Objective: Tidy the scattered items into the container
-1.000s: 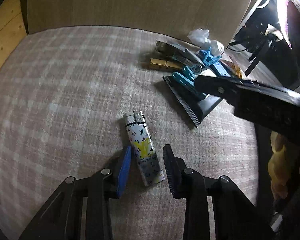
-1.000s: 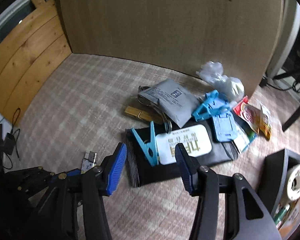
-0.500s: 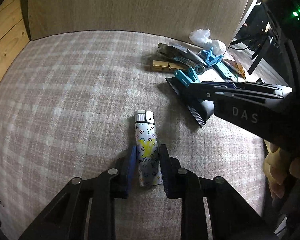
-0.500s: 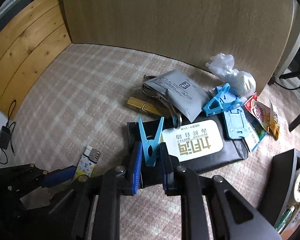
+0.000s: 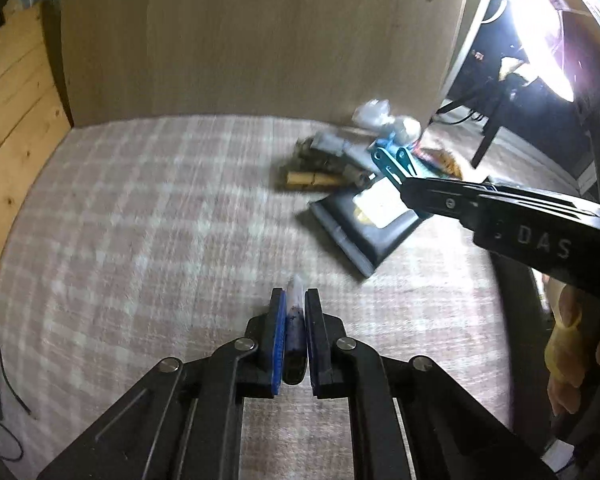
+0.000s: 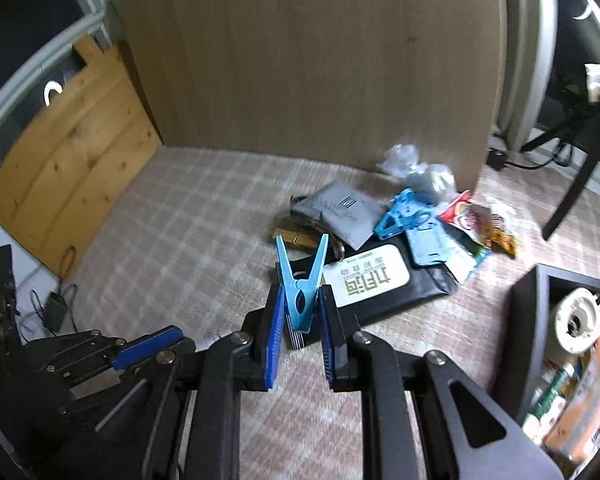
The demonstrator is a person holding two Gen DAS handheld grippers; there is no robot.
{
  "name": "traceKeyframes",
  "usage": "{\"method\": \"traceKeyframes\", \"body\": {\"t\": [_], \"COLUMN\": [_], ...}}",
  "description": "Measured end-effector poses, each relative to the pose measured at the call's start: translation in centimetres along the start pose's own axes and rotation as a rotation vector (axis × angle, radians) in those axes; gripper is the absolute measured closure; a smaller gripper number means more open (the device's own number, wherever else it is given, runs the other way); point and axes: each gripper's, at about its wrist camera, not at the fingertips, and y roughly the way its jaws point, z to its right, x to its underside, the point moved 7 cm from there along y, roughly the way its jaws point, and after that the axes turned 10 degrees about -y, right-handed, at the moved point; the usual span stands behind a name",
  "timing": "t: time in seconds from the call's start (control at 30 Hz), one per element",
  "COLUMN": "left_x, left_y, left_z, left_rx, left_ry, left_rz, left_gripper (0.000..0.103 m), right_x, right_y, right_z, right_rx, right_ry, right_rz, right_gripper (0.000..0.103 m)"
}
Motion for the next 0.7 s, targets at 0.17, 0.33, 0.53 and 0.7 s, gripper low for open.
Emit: {"method": "traceKeyframes", "body": {"t": [0.17, 0.33, 0.53, 0.7], "left_x": [-0.4, -0.6, -0.7, -0.7], "left_y": [-1.9, -3.3, -4.6, -5.3], "left_z": [1.8, 3.3, 5.1, 7.0], "left_rx": [0.032, 0.060, 0.089, 0.122], "left_ry": [0.034, 0.057, 0.081, 0.112], "left_rz": [0.030, 0.051, 0.059, 0.053], "left_gripper": [0.095, 0.095, 0.095, 0.095], "right_x": [0.0, 0.4, 1.9, 4.2], "right_y": [-3.9, -6.8, -10.3, -13.5], "right_z": [0.9, 2.6, 4.8, 6.9], "right_rx": [0.012, 0.030, 0.063, 0.110], "right_ry": [0.031, 0.070, 0.123, 0.185], "right_rz": [0.056, 0.093, 0.130, 0.172], "right_gripper": [0.086, 0.086, 0.086, 0.086]}}
